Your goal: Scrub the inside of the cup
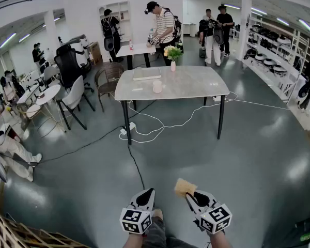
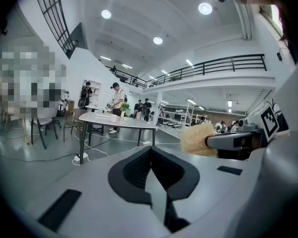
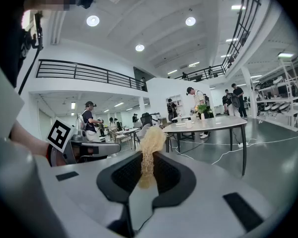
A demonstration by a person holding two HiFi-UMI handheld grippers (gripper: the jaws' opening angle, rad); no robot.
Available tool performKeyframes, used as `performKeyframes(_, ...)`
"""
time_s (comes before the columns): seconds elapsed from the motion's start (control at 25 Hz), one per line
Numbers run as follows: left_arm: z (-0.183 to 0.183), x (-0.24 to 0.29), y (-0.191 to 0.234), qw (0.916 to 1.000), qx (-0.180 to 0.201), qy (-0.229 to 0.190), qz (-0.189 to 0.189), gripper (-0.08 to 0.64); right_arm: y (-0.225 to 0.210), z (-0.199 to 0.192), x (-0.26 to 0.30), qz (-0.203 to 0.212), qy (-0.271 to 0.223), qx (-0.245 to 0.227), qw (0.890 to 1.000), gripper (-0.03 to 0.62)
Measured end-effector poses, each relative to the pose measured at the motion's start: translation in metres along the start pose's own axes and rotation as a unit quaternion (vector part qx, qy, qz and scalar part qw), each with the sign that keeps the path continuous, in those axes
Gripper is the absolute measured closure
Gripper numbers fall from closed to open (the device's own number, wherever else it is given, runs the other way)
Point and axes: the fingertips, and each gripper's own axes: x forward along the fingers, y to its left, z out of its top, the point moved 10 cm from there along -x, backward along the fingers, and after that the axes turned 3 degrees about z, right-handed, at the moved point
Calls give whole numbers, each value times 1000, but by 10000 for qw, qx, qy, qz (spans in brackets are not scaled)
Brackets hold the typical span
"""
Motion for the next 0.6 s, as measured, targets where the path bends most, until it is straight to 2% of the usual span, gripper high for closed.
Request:
performKeyframes(0.28,13,41,8,10000,81,-26,9,546,-30,11,18,-130,-54,28,9999,532)
performKeyframes(0.48,29,77,23,9997,242,8,-86,546,-48,24,47,-186,-25,24,9998,532)
performKeyframes(0.6,42,101,36,9997,214,28,-144,546,-62,36,69,-213,28,39,9998,532)
